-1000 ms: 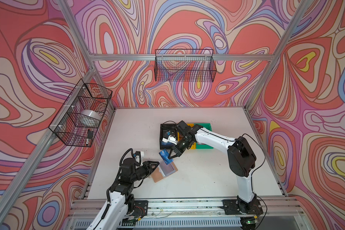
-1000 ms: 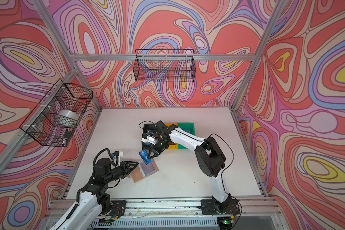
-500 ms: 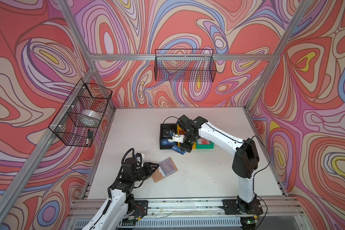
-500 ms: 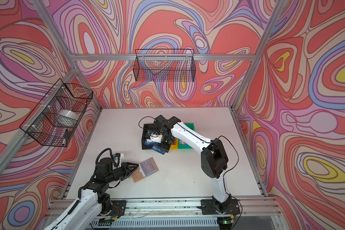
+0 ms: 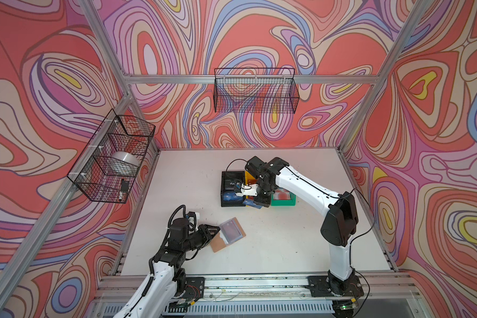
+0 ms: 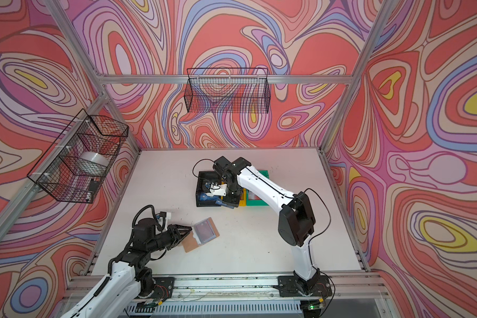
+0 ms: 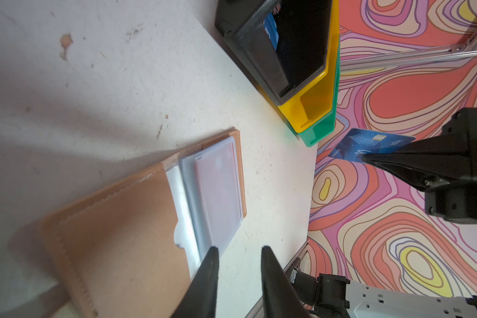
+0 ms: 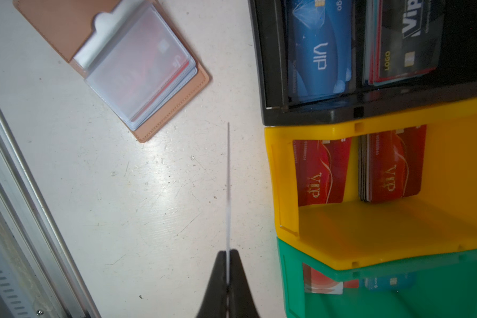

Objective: Take the credit cards out of the card holder

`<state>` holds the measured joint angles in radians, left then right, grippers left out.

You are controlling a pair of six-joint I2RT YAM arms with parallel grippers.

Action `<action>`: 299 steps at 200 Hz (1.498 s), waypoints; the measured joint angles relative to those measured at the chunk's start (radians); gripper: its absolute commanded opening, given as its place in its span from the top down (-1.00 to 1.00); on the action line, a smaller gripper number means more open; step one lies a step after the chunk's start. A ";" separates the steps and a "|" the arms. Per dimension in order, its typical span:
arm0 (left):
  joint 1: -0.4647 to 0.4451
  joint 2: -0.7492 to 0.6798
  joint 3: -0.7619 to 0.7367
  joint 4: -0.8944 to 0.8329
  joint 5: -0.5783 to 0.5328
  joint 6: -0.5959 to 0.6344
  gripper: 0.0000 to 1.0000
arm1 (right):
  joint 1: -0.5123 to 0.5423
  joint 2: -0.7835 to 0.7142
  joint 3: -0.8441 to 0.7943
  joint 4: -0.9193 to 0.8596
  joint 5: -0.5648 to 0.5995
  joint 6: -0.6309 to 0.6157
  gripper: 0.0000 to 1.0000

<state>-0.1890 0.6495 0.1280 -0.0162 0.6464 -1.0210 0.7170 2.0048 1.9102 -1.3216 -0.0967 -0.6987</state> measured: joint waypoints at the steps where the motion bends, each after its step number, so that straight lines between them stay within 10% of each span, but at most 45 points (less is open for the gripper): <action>1: 0.000 0.000 0.000 0.000 0.000 0.000 0.41 | 0.000 0.002 0.003 -0.001 0.000 0.000 1.00; 99: 0.000 0.005 0.000 0.000 -0.012 0.000 0.39 | -0.011 0.348 0.480 -0.140 0.029 -0.100 1.00; 299: 0.000 0.109 -0.006 0.065 -0.015 0.000 0.39 | 0.028 0.350 0.446 0.024 -0.049 -0.146 1.00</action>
<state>-0.1890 0.7586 0.1215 0.0486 0.6312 -1.0210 0.7448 2.3547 2.3558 -1.2976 -0.1459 -0.8452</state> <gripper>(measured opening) 0.306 0.044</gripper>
